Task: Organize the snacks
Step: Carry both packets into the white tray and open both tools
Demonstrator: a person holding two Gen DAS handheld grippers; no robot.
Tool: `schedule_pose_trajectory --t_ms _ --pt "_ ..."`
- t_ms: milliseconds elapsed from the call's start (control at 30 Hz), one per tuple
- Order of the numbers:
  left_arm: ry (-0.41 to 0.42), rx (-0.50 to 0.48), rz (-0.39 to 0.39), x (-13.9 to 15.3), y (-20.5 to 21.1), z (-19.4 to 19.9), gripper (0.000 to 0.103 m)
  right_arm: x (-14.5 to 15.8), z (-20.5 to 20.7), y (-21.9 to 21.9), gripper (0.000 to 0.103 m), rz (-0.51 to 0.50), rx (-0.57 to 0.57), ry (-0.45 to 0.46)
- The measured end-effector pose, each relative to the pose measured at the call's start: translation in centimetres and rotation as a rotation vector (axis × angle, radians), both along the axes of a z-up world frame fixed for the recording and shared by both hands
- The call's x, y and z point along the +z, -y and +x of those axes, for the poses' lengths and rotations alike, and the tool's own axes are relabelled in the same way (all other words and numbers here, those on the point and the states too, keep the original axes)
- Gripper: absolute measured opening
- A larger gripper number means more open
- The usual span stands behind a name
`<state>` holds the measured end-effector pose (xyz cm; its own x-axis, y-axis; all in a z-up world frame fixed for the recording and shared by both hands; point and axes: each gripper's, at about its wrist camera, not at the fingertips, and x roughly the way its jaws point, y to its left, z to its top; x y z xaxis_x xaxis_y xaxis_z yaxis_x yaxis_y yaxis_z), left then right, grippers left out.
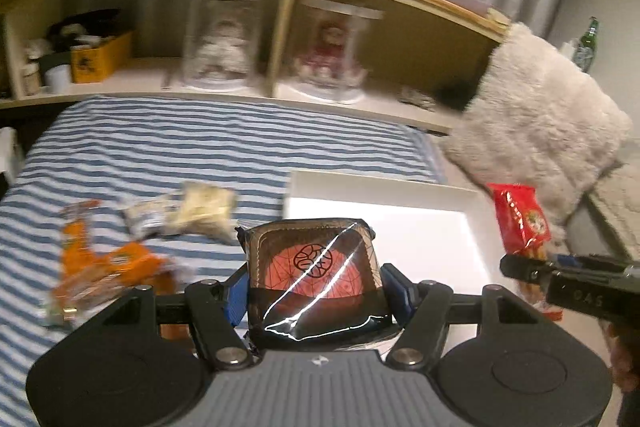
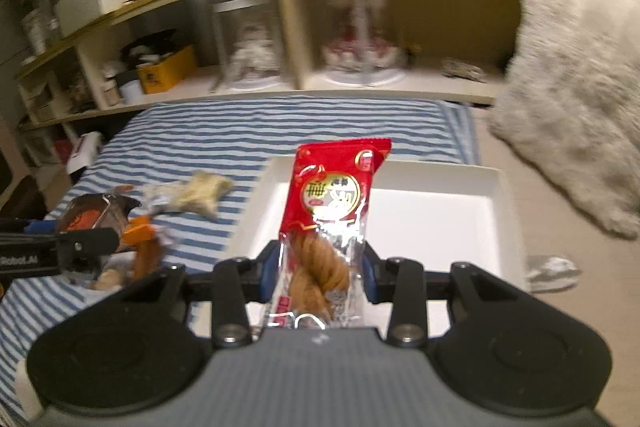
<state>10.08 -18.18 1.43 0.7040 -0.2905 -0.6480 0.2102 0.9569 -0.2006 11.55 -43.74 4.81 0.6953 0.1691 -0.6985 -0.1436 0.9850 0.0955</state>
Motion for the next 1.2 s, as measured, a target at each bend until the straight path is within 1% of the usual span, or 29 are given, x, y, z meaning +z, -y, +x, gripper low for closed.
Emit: schedule_pose_trajectory --t_ms 133,300,467,567,667,767,800,833,867,967,1033,1100,1200 --pt "-0.04 -0.052 -0.015 -0.8 3.6 1.5 0.067 -0.8 0.0 3.9 0.046 -0.002 -0.042 -0.017" --pt "-0.116 -0.102 -0.036 -3.0 7.9 3.4 0.067 -2.7 0.7 7.6 0.046 -0.006 -0.062 -0.056" --pt "-0.19 -0.12 -0.073 -5.4 10.7 5.0 0.067 -4.8 2.0 9.5 0.047 -0.006 -0.065 -0.112" --pt "-0.222 -0.113 -0.104 -6.4 11.5 6.1 0.067 -5.9 3.2 10.1 0.047 0.002 -0.062 -0.136" --pt "-0.229 -0.106 -0.14 -6.8 12.0 7.0 0.067 -6.6 4.2 10.8 0.048 0.027 -0.057 -0.147" --pt "-0.236 -0.107 -0.155 -7.4 12.4 7.8 0.07 -7.0 5.0 11.0 0.053 0.061 -0.036 -0.133" --pt "-0.247 -0.117 -0.148 -7.6 12.6 7.9 0.076 -7.1 5.3 11.2 0.064 0.067 -0.047 -0.123" --pt "-0.254 -0.127 -0.135 -7.8 12.7 8.0 0.08 -7.2 5.4 11.3 0.069 0.066 -0.069 -0.121" --pt "-0.251 -0.136 -0.115 -7.9 12.8 7.8 0.086 -7.4 5.6 11.7 0.073 0.064 -0.087 -0.128" --pt "-0.242 -0.154 -0.035 -8.2 13.0 7.2 0.092 -7.9 5.3 12.2 0.073 0.055 -0.094 -0.164" --pt "-0.245 -0.158 -0.014 -8.2 12.7 6.9 0.096 -8.2 4.9 12.5 0.073 0.036 -0.095 -0.179" --pt "-0.245 -0.168 0.008 -8.1 12.4 6.5 0.102 -8.3 4.1 12.8 0.073 0.028 -0.099 -0.187" --pt "-0.235 -0.177 0.049 -7.8 11.9 5.7 0.103 -8.2 2.9 13.1 0.073 0.048 -0.104 -0.189"
